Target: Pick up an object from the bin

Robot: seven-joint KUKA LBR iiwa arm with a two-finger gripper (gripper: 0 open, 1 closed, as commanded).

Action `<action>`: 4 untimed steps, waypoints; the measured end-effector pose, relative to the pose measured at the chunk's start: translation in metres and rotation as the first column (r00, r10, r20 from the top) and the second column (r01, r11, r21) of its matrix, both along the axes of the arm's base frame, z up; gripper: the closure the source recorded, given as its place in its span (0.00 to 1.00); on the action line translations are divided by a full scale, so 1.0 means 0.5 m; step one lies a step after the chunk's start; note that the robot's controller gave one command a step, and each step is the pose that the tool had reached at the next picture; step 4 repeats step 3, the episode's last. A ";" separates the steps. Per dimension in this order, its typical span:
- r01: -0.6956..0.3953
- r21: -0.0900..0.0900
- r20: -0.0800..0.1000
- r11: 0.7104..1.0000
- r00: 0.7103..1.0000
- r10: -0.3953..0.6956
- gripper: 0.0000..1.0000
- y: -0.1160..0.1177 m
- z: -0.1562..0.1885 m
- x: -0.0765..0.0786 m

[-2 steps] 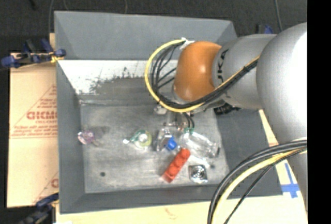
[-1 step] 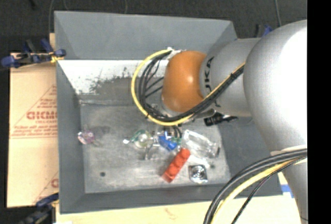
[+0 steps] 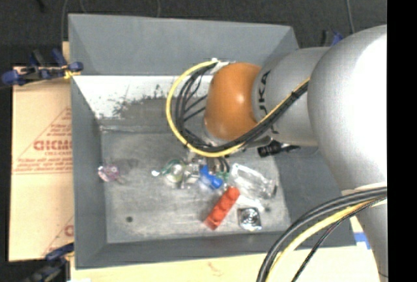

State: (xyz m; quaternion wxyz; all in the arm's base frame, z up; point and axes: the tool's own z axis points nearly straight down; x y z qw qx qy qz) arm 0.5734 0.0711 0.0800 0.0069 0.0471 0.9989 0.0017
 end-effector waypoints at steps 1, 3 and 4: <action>0.046 0.001 -0.002 0.999 0.999 -0.046 1.00 0.022 0.261 0.031; -0.183 -0.006 -0.001 0.983 0.983 0.183 1.00 0.023 0.387 0.049; -0.183 -0.006 -0.001 0.983 0.983 0.183 1.00 0.023 0.387 0.049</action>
Offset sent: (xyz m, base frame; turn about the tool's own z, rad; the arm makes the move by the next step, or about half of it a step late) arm 0.0126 0.0106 0.1247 0.0504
